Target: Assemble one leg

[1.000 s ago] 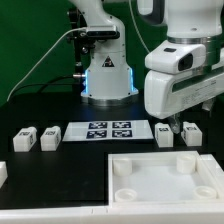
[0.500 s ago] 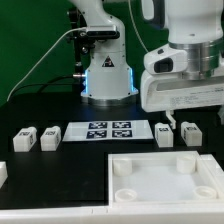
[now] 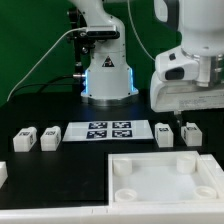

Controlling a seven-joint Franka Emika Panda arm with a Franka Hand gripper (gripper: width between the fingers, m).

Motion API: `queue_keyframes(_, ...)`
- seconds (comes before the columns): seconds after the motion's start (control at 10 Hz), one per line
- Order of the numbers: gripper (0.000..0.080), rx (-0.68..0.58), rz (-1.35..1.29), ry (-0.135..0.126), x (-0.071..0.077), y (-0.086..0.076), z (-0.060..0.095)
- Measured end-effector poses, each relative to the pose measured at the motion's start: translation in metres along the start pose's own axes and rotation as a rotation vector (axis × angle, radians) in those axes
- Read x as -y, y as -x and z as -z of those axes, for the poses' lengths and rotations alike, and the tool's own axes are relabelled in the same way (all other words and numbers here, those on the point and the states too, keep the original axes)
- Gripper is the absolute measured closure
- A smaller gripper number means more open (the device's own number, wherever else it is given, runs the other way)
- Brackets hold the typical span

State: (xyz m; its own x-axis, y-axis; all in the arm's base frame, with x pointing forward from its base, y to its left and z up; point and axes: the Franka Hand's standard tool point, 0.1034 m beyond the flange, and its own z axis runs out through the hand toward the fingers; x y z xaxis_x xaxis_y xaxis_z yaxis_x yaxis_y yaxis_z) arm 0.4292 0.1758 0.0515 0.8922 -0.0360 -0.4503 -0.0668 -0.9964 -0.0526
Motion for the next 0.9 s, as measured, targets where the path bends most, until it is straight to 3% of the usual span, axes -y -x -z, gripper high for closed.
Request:
queue_keyframes(0.3, 0.0151, 0.311, 0.009, 0.037, 0.004, 0.005, -0.008)
queue_keyframes(0.4, 0.0151, 0.452, 0.019, 0.054, 0.000, 0.013, -0.008)
queue_keyframes(0.5, 0.0151, 0.518, 0.021, 0.053, 0.001, 0.004, -0.013)
queue_keyframes(0.6, 0.0151, 0.481, 0.022, 0.044, 0.004, -0.003, -0.013)
queue_keyframes(0.9, 0.0151, 0.473, 0.022, 0.049, 0.005, 0.003, -0.019)
